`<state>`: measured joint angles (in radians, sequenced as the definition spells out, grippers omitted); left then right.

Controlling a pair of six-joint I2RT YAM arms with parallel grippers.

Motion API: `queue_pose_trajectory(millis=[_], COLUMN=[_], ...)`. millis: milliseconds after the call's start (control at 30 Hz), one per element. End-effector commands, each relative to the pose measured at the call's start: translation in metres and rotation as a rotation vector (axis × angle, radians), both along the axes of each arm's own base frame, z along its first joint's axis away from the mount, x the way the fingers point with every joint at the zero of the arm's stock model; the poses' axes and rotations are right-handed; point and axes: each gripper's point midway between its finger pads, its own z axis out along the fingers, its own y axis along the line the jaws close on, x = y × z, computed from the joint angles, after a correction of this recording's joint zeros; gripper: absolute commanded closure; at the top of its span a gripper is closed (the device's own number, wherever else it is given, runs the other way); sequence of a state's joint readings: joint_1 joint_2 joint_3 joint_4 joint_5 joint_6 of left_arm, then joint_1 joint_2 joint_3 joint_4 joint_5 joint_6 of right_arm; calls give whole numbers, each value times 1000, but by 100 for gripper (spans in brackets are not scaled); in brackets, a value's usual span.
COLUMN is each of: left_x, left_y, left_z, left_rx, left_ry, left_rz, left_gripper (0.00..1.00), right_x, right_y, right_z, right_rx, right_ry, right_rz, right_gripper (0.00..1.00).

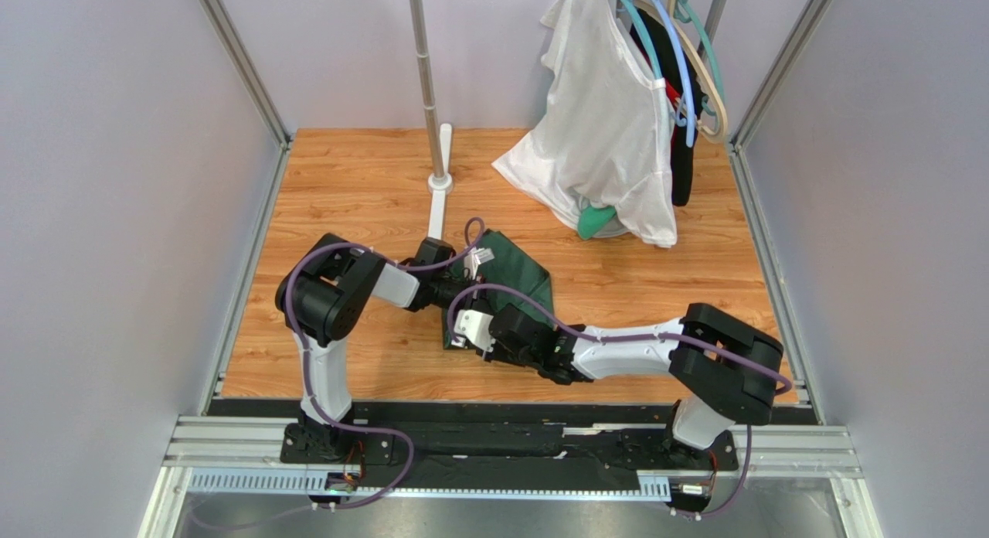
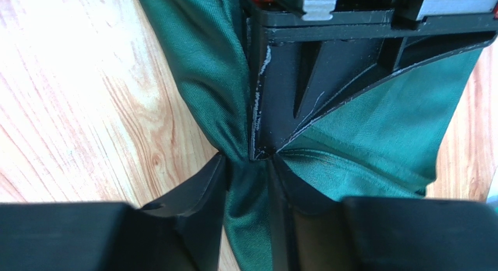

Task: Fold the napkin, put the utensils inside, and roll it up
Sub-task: Roll the napkin with the utensil

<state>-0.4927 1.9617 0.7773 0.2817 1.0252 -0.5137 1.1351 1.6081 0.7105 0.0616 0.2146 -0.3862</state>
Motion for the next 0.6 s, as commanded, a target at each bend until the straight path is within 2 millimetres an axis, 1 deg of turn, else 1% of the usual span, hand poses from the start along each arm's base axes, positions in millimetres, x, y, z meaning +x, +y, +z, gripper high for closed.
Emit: queue_pose_trajectory(millis=[0,33,100,133,167,200,267,300,333,367,400,433,467,533,567], left_x=[-27,-26,-24,-23,-21,-19,-13,-11,-8,-2,1,4,10,17,21], left_y=[25,25,24,24,23,22,21,21,22,21,21,20,20,19,21], left_z=[-54,-53,-49,-47,-42,-40,-32,-29,-27,-20,-17,-12,-6,5,5], left_rx=[195,193,190,185,179,179,175,176,183,185,185,184,183,180,197], left_ry=[64,62,49,37,26,15,-27,-40,-53,-87,-103,-116,-143,-185,-202], left_rz=[9,9,17,18,27,35,46,52,61,77,85,97,112,134,153], left_gripper=[95,95,93,92,91,86,82,75,71,68,62,59,57,48,45], right_x=[-26,-28,-33,-35,-37,-38,-41,-43,-43,-43,-43,-48,-47,-47,-46], right_y=[-16,-14,-16,-13,-14,-15,-13,-15,-14,-14,-14,-11,-11,-12,-11], right_z=[-37,-36,-40,-38,-40,-41,-41,-42,-41,-40,-41,-41,-40,-41,-40], right_rx=[-115,-104,-118,-109,-115,-121,-116,-126,-129,-136,-143,-136,-135,-137,-134], right_ry=[197,217,246,262,277,289,312,322,324,329,334,358,358,368,371], right_rz=[13,7,4,5,4,3,3,1,-2,-4,-6,11,10,9,9], right_gripper=[76,79,85,88,90,93,96,97,98,99,100,100,100,100,100])
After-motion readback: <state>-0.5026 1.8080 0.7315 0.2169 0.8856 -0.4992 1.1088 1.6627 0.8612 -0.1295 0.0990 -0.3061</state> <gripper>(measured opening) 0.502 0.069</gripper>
